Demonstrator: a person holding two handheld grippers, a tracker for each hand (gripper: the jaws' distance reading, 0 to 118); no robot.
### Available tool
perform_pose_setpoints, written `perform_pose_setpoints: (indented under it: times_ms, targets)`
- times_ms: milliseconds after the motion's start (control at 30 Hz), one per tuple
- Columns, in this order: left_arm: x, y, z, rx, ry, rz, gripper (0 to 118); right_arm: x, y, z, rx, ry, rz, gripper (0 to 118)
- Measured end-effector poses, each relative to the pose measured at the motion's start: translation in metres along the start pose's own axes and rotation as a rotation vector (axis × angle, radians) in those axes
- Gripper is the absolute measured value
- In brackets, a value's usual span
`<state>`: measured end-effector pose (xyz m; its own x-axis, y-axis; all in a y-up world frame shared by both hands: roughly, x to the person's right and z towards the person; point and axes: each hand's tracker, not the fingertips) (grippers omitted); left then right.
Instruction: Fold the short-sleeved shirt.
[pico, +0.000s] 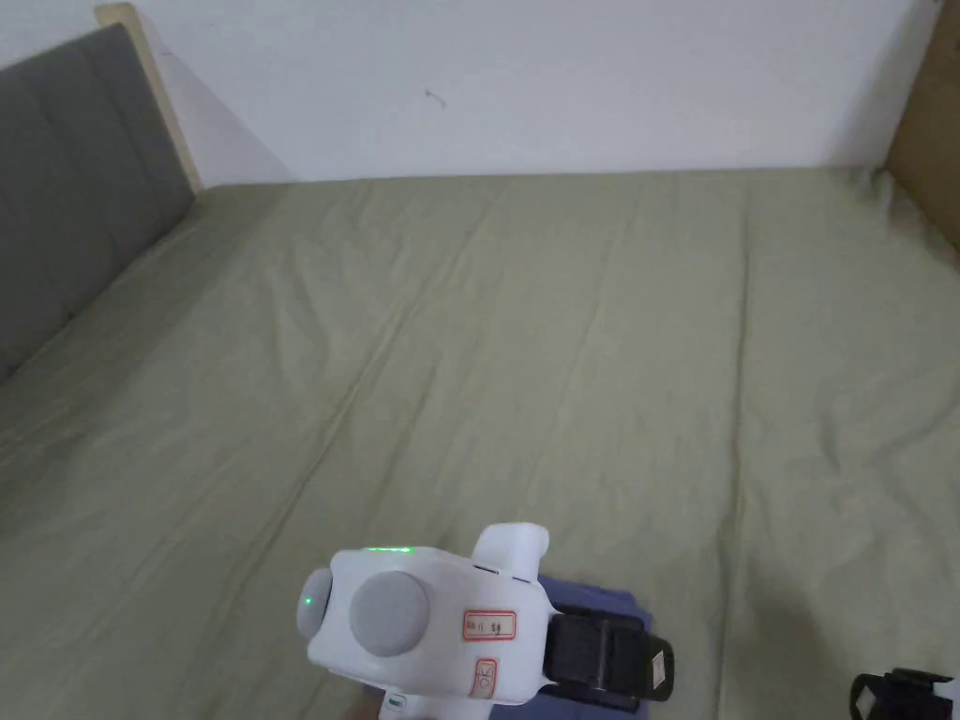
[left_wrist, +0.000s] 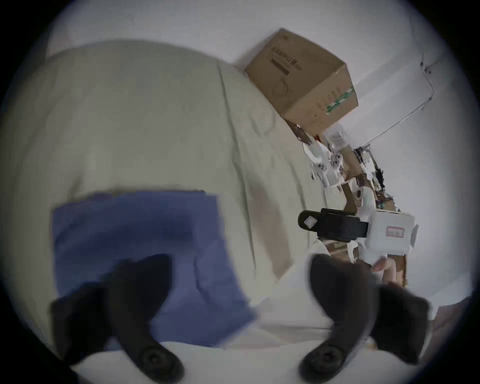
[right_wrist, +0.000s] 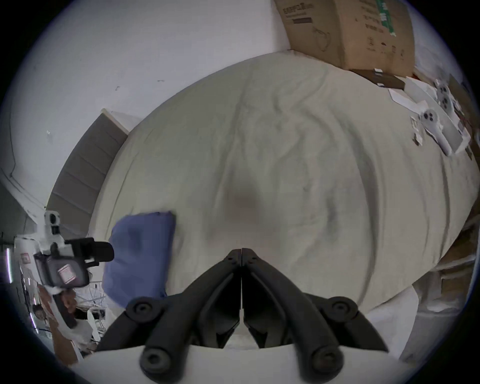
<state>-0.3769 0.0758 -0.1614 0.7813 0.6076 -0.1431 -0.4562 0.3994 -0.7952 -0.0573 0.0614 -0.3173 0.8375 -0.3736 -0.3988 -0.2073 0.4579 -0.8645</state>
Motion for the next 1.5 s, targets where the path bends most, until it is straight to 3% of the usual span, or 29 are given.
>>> perform_pose_setpoints:
  times_ms: [200, 233, 300, 333, 367, 567, 767, 933, 1033, 1200, 1400, 1500]
  targets:
    - [-0.02, 0.004, 0.037, 0.138, 0.028, 0.083, 94, 0.017, -0.003, 0.008, 0.017, -0.018, -0.025, 0]
    - [-0.027, 0.005, 0.046, 0.164, 0.055, 0.092, 82, 0.018, -0.004, 0.007, 0.019, -0.016, -0.03, 0]
    - [-0.038, 0.001, 0.055, 0.19, 0.163, 0.112, 28, 0.018, -0.004, 0.006, 0.022, 0.001, -0.039, 0]
    - [-0.043, -0.003, 0.054, 0.173, 0.217, 0.106, 8, 0.017, -0.004, 0.004, 0.023, 0.005, -0.042, 0]
    - [-0.048, -0.005, 0.052, 0.16, 0.253, 0.113, 6, 0.015, -0.004, 0.003, 0.023, 0.008, -0.043, 0]
    - [-0.047, -0.027, 0.007, 0.038, 0.197, 0.112, 5, 0.006, -0.003, -0.005, 0.015, 0.034, -0.034, 0]
    - [-0.009, -0.034, -0.035, -0.012, 0.212, 0.032, 5, 0.002, -0.005, -0.002, 0.015, 0.034, -0.033, 0]
    - [0.018, -0.037, -0.05, -0.048, 0.254, -0.121, 5, 0.0, -0.007, -0.002, 0.012, 0.027, -0.02, 0]
    - [0.028, -0.037, -0.059, -0.069, 0.235, -0.109, 5, 0.0, -0.009, -0.002, 0.008, 0.031, -0.025, 0]
    - [0.033, -0.043, -0.07, -0.126, 0.074, -0.081, 5, -0.002, -0.01, 0.001, 0.006, 0.025, -0.019, 0]
    - [0.008, -0.041, -0.016, 0.001, 0.016, -0.029, 5, -0.021, 0.002, 0.01, 0.022, 0.087, 0.008, 0]
    - [-0.022, -0.037, 0.028, 0.108, -0.002, 0.046, 5, -0.052, 0.01, 0.01, 0.043, 0.114, 0.12, 0]
